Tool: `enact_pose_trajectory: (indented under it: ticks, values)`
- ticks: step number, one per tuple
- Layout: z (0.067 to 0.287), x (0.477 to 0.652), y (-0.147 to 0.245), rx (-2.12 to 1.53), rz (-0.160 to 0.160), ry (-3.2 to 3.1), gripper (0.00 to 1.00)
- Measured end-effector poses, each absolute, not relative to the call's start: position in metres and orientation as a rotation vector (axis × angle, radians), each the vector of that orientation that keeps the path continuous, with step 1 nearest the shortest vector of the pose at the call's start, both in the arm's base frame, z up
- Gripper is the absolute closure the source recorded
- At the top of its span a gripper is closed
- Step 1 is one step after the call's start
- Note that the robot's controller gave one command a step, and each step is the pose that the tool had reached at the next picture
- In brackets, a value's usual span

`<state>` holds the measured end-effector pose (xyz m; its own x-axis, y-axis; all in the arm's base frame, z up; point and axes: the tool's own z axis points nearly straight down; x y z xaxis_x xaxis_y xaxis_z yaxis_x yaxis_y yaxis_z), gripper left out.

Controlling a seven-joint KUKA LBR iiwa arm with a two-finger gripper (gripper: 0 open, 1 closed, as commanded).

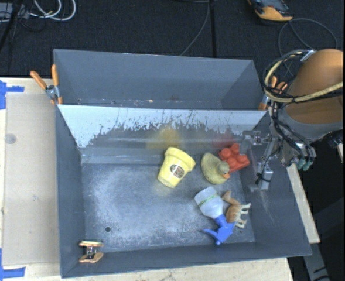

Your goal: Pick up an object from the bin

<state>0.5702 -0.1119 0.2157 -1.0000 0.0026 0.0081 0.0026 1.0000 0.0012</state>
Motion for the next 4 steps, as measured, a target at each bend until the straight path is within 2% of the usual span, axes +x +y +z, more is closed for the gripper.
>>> enact_pose_trajectory:
  ticks: [1,2,3,4]
  values:
    - [0.221,0.571,-0.111,0.000,0.000,-3.141,0.00]
    - [0.215,0.581,-0.107,-0.083,0.000,-3.140,0.00]
    - [0.180,0.590,-0.114,-0.046,-0.001,-3.142,0.00]
    - [0.162,0.591,-0.122,0.156,-0.001,-3.133,0.00]
